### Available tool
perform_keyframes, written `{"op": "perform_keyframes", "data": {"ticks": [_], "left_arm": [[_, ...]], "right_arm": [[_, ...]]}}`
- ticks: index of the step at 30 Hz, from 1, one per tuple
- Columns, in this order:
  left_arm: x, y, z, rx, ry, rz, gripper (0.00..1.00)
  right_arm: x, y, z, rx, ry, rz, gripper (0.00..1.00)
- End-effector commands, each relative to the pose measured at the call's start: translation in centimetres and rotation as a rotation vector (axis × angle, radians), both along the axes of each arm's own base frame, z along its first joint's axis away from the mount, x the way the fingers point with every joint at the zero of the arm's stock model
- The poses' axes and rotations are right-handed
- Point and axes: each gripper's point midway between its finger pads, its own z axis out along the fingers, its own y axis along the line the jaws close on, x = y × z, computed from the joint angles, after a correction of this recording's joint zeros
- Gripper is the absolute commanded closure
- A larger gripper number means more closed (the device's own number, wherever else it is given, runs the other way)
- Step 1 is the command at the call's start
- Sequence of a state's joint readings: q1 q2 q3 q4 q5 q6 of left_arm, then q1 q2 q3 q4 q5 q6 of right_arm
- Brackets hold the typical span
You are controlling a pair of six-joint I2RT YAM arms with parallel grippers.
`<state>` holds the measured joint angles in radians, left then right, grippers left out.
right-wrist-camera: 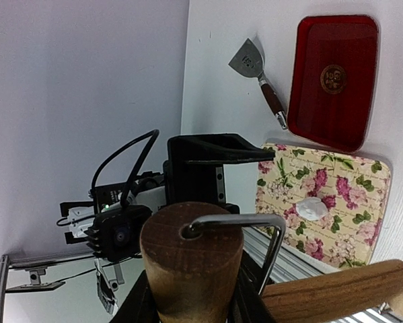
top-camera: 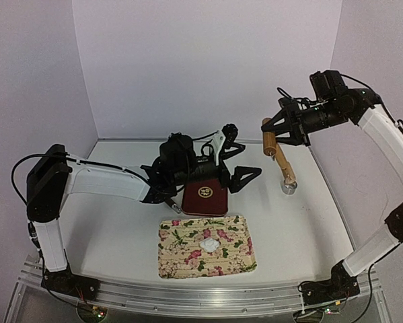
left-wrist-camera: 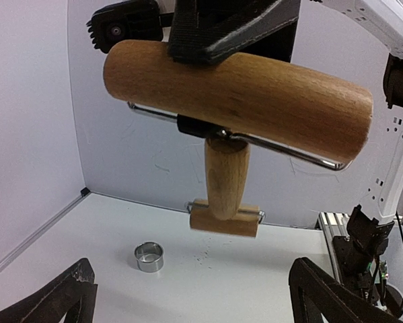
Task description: Roll out the dumpling wrappers from the dough
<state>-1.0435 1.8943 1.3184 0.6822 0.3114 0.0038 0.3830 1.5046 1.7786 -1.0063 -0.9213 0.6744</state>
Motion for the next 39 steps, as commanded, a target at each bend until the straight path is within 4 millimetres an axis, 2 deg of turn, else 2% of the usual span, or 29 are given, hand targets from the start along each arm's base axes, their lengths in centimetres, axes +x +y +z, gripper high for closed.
{"op": "perform_keyframes", "data": {"ticks": [1, 6, 7, 9, 11, 14, 15, 16, 19, 22, 23, 31, 39], "left_arm": [[-0.5, -0.7, 3.1, -0.069, -0.085, -0.05, 0.0], [0.4, -0.4, 3.1, -0.068, -0.103, -0.019, 0.01], [0.5, -0.5, 2.9, -0.063, -0.099, -0.027, 0.04], [0.5, -0.8, 2.8, -0.05, -0.092, -0.05, 0.28], [0.7, -1.3, 2.1, -0.023, -0.073, -0.065, 0.45], [0.6, -1.8, 1.4, -0.006, -0.054, -0.09, 0.85], [0.6, -2.0, 1.4, -0.008, -0.046, -0.093, 0.88], [0.7, -2.1, 1.3, -0.012, -0.038, -0.094, 0.85], [0.9, -2.0, 1.8, -0.055, -0.012, -0.087, 0.5], [1.0, -1.9, 2.0, -0.076, -0.016, -0.076, 0.34], [1.0, -1.8, 2.1, -0.079, -0.019, -0.072, 0.31], [0.9, -1.9, 2.7, -0.099, -0.037, -0.086, 0.27], [2.2, -2.5, 2.3, -0.088, -0.028, -0.035, 0.44]], "right_arm": [[0.0, 1.4, 3.1, 0.071, -0.079, 0.048, 1.0], [-0.3, 2.5, 3.9, 0.095, -0.082, 0.087, 1.0], [-0.4, 2.7, 4.0, 0.097, -0.082, 0.09, 1.0], [-0.3, 2.8, 4.4, 0.104, -0.089, 0.093, 1.0], [-0.2, 3.0, 4.7, 0.108, -0.096, 0.094, 1.0], [-0.3, 3.1, 5.0, 0.115, -0.1, 0.095, 1.0], [-0.3, 3.1, 5.1, 0.116, -0.1, 0.095, 1.0], [-0.4, 3.0, 5.1, 0.117, -0.101, 0.095, 1.0], [-0.5, 3.0, 5.2, 0.117, -0.101, 0.096, 1.0], [-0.7, 2.9, 5.2, 0.116, -0.101, 0.095, 1.0], [-0.7, 2.9, 5.1, 0.116, -0.099, 0.096, 1.0], [-0.5, 3.1, 4.8, 0.116, -0.094, 0.105, 1.0], [-0.5, 3.1, 5.0, 0.12, -0.1, 0.105, 1.0]]}}
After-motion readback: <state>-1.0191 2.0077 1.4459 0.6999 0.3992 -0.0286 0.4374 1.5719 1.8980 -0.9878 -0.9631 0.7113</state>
